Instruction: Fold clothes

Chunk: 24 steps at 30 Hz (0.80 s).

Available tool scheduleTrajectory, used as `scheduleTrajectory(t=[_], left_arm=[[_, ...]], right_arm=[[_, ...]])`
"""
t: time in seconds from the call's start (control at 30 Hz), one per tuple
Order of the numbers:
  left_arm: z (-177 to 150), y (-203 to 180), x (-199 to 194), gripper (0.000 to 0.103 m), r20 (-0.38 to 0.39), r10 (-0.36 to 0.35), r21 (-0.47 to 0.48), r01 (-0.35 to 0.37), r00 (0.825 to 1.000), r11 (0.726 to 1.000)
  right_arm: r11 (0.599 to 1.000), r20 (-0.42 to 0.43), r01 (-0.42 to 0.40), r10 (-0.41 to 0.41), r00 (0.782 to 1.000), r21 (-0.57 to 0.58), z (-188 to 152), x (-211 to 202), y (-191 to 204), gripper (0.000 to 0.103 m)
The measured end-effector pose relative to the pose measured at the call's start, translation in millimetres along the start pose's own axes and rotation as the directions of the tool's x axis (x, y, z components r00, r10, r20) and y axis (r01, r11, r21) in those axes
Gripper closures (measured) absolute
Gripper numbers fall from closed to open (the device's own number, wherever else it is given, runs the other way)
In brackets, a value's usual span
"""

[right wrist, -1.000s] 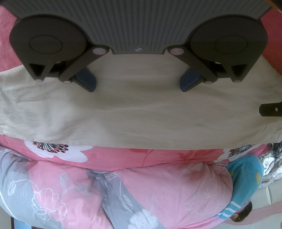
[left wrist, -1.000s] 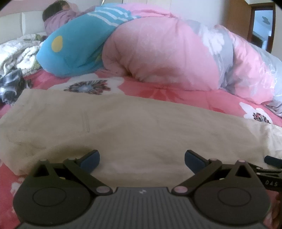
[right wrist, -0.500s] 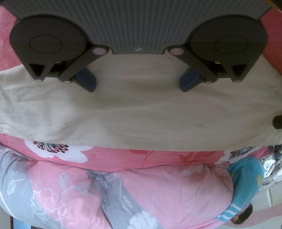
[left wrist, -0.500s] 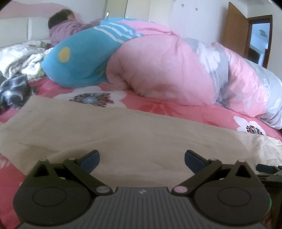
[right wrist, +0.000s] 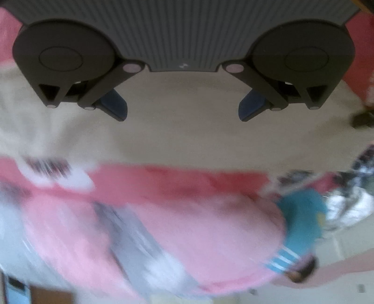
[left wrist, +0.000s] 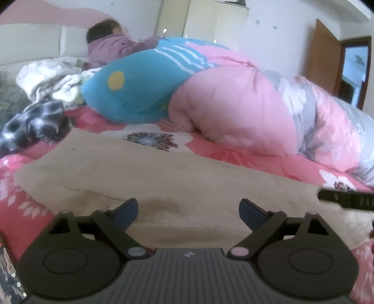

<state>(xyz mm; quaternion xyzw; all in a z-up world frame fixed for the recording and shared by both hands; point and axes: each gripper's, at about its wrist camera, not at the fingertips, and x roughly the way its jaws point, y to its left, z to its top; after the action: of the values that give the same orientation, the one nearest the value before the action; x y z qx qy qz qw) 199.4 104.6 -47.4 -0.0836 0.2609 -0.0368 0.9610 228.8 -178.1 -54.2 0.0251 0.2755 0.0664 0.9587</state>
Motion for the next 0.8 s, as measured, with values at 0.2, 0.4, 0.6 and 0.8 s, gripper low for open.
scheduleTrajectory(t=[0.2, 0.4, 0.6, 0.8], left_arm=[[-4, 11, 8, 0.042, -0.082, -0.073, -0.089, 0.065, 0.994, 0.994], [-15, 30, 25, 0.058, -0.196, -0.135, -0.209, 0.094, 0.971, 0.973], [-18, 29, 27, 0.060, -0.213, -0.128, -0.182, 0.090, 0.969, 0.979], [-19, 30, 28, 0.063, -0.222, -0.130, -0.175, 0.092, 0.966, 0.980]], right_arm=[[0.958, 0.044, -0.209, 0.222, 0.974, -0.196, 55, 18, 71, 0.001], [0.818, -0.148, -0.436, 0.412, 0.899, -0.374, 88, 78, 150, 0.010], [0.716, -0.462, -0.617, 0.449, 0.765, -0.326, 81, 175, 215, 0.051], [0.777, -0.381, -0.538, 0.412, 0.828, -0.327, 82, 211, 249, 0.053]])
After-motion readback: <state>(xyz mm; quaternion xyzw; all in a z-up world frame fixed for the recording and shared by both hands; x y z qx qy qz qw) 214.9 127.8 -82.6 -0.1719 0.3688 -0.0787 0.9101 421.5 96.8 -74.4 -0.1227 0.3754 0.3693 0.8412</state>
